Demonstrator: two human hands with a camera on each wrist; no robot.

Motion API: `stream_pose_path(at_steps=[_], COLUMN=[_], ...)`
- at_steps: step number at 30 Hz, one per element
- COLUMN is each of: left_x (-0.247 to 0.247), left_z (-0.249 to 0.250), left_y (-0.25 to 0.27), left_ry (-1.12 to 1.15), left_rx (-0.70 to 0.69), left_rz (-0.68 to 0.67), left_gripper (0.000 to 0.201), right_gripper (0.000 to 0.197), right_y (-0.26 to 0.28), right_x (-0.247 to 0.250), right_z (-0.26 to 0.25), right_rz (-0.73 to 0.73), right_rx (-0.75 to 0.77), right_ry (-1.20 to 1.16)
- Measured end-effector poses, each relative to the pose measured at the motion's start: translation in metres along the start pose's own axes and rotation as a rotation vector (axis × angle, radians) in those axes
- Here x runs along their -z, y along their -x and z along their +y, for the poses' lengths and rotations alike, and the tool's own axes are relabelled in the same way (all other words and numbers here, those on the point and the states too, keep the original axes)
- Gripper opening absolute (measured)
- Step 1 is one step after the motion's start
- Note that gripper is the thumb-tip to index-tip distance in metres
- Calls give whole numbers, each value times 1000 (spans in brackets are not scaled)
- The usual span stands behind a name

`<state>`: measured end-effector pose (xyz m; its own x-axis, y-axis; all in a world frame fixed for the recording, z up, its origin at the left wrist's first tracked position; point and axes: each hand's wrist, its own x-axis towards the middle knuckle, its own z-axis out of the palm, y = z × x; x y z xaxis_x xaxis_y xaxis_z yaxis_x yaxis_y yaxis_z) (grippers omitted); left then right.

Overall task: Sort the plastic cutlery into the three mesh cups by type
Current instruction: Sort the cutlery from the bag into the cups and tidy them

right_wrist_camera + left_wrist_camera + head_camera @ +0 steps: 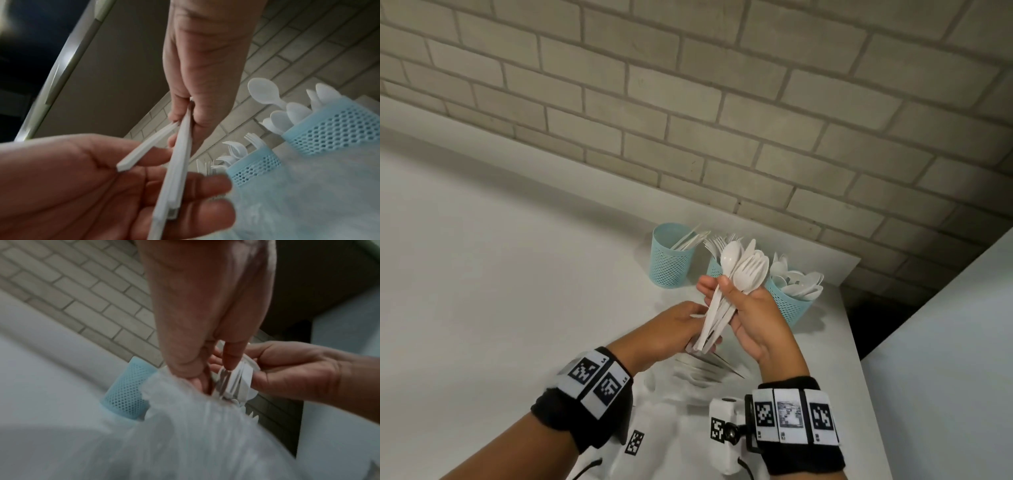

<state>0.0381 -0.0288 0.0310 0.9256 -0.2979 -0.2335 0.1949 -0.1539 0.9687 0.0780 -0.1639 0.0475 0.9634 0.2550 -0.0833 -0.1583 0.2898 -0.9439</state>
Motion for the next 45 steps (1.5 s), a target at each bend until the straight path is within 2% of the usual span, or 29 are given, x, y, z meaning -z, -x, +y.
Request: stream_pose_path(at_steps=[3,5,6,9,14,18,21,23,27,31,33,36,37,40,45], left_x=[4,7,7,7,7,9,12,13,11,8,8,8,7,5,3], left_z=[4,4,3,0,-7,-9,-12,-14,-12,-10,-11,-12,-12,-12,-13], left_y=[2,0,-1,-5,-13,-14,-12,-11,-9,-10,-11,-13,-14,-15,-15], left_ry=[166,188,162,122,247,340,406,436,455,420,394,361,358,357,353], left_rx=[49,79,83,53,15,14,34,52,87,85,67,55,52,49,75], left_rz=[-102,-151,-167,-177,-174,-205,-212,-220,-192,-128,-95,-50,-46,-52,-69], left_gripper=[43,60,63,43,22,13,11,14,15,18,17,15,15,21,25], right_gripper=[26,24,21,17,31,40,51,51,41,41,51,78,79,61,40], right_y=[-2,-3,-4,-6,-7,-7,-7,-7,-6,-7,-10,-13,-14,-12,-12], right_x=[0,1,1,0,0,4,4,5,5,3,3,2,2,3,0], right_z=[5,7,8,9,11,12,10,11,12,11,13,17,18,17,13], right_rz=[-11,-11,-17,-51,-74,-96,-52,-11,24,57,122,235,252,246,210], right_rx=[-52,-63,-65,-88,-140,-152,-117,-76,-58,-73,-47,14,30,31,-1], right_ry=[7,136,223,350,217,187,29,-56,0,42,93,261,302,362,262])
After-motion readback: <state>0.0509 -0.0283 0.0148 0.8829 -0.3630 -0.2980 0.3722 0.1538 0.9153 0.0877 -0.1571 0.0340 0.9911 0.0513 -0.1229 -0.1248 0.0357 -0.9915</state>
